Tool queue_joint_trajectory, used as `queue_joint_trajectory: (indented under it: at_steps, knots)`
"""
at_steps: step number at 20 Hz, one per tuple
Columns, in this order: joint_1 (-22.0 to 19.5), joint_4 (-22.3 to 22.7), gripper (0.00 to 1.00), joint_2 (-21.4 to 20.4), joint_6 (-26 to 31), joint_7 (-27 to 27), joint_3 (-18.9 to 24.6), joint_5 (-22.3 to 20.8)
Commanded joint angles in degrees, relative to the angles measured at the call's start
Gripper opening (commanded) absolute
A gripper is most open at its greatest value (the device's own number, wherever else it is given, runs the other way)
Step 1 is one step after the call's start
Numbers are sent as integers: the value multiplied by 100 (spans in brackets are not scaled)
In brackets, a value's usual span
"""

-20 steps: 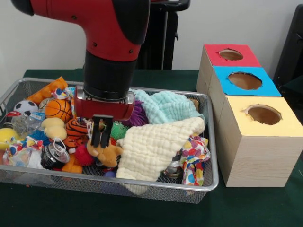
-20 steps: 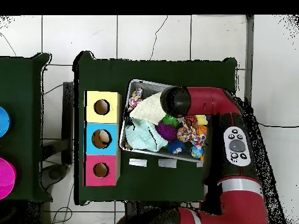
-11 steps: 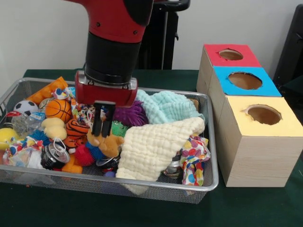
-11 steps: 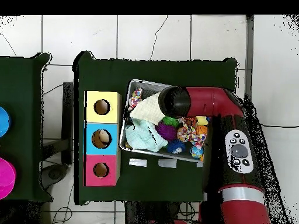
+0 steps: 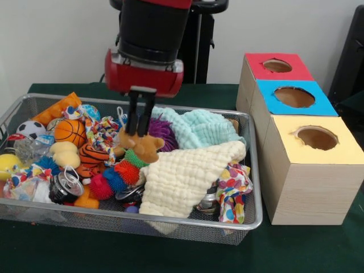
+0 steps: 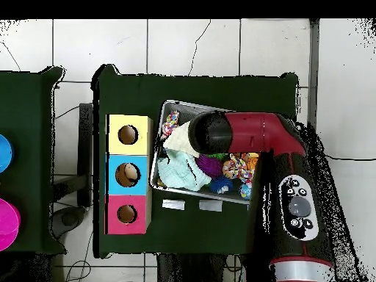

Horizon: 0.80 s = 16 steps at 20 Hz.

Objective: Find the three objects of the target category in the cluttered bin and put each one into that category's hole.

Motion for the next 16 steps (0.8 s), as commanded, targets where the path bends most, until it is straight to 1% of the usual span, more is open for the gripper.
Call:
queue_joint_trajectory:
  at_steps: [1, 6, 10, 16]
  knots:
    - [242, 1084, 0, -419, 714, 311, 226, 324]
    - [364, 1316, 0, -462, 623, 530, 189, 537]
    - [484, 1574, 0, -462, 362, 756, 113, 658]
    - [661, 2094, 0, -605, 27, 1148, -65, 891]
